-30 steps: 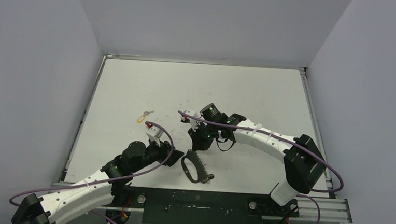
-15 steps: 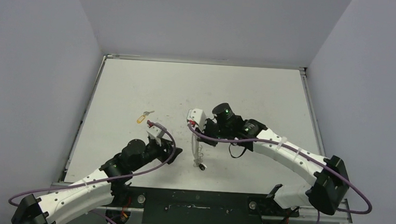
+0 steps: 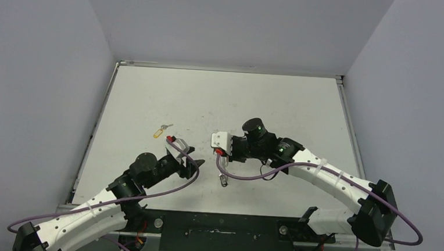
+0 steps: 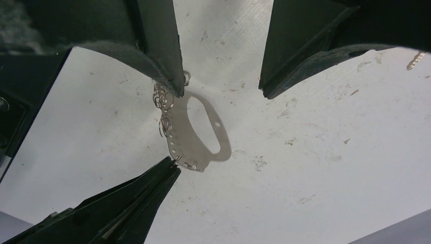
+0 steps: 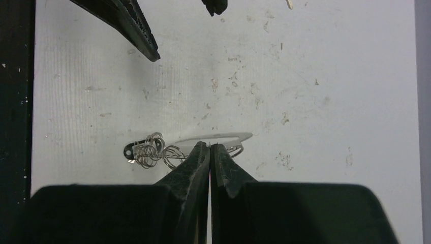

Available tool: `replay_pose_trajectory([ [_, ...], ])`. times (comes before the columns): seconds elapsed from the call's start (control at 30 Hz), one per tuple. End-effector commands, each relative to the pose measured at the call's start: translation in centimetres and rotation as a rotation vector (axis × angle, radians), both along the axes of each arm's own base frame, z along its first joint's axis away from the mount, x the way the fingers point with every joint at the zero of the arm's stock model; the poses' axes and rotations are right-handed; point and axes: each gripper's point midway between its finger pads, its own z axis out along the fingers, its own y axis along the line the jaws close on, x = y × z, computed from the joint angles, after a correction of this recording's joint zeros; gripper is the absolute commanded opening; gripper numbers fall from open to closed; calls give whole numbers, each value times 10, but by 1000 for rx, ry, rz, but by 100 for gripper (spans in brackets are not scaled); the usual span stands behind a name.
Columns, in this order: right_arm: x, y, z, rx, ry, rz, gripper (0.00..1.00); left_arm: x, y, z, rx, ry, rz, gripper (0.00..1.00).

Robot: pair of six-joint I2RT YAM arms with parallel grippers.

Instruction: Put the keys on the keyring

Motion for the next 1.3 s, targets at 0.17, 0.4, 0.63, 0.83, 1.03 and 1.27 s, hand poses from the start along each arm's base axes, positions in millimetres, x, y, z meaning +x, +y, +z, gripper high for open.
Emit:
replay_pose_trajectory([
  [0.17,-15,38,0,58,81,164,0,-3,-5,35,-24,-154,-59,54],
  [0.4,-34,54,-26,61,244,147,0,-1,-1,34,-33,-174,-36,54],
  [0.63,-51,59,-32,106,348,135,0,3,2,19,-9,-144,-4,53],
  [0.83,-56,54,-37,106,438,57,0,-1,2,-5,18,-114,-25,49],
  [1.03,-53,47,-37,182,483,-65,0,-16,-8,-30,-23,-68,-110,38],
  [1.27,-48,43,-30,275,566,-176,0,-28,-18,-46,-26,-27,-185,26],
])
